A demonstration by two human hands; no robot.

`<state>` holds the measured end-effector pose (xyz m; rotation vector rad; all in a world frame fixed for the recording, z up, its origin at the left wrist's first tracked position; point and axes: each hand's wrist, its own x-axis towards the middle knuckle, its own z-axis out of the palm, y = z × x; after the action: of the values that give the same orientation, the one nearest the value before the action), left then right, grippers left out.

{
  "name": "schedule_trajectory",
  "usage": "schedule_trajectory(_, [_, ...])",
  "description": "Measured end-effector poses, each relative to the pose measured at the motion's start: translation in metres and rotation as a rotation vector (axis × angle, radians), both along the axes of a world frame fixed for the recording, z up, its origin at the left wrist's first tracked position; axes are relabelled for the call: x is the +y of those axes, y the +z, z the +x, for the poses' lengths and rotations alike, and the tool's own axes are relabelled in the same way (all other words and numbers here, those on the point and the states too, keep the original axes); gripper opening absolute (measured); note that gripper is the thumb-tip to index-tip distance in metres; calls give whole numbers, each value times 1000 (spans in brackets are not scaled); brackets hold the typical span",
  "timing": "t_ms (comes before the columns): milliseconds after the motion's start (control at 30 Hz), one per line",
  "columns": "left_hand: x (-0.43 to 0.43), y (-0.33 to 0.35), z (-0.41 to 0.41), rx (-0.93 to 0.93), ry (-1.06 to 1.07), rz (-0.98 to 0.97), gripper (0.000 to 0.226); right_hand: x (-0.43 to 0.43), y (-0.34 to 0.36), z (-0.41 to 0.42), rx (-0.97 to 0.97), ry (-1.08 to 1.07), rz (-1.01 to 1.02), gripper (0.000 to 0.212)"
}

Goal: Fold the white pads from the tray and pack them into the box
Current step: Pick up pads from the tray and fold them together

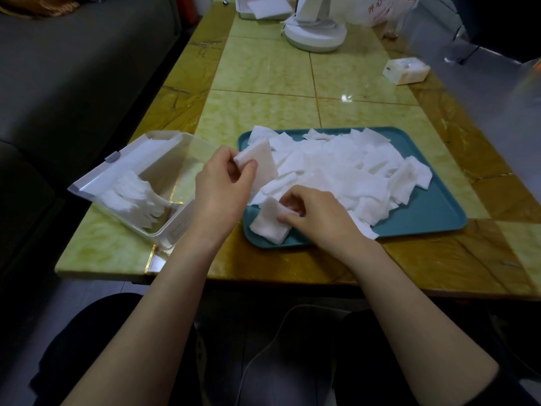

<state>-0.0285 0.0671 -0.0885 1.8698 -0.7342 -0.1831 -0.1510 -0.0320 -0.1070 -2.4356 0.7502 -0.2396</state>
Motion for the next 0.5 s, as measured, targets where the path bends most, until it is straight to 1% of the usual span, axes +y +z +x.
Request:
schedule_trajectory(67, [0, 0, 1, -14, 14, 13, 21, -4, 4, 0, -75, -15, 24, 7])
schedule_trajectory(133, [0, -1, 2, -33, 25, 22, 21, -10, 11, -2, -181, -58, 93, 3])
schedule_trajectory(200, [0, -3, 3, -57, 19, 35, 15, -16, 20, -5, -285, -76, 133, 8])
schedule_trajectory(267, [0, -6, 3, -62, -27, 44, 8, -18, 27, -8, -356, -46, 196, 19])
schedule_trajectory(300, [-1, -8, 2, -58, -65, 47, 7, -17, 30, -9, -373, -19, 239, 22])
schedule_trajectory(367, [-3, -10, -1, -37, -157, 65, 8, -14, 32, -8, -380, 37, 290, 20])
schedule_trajectory(433, [-4, -9, -5, 12, -246, 71, 12, -11, 30, -6, -391, 58, 288, 15])
schedule_trajectory(500, [-6, -9, -10, 45, -302, 63, 17, -11, 27, -5, -416, 30, 288, 14])
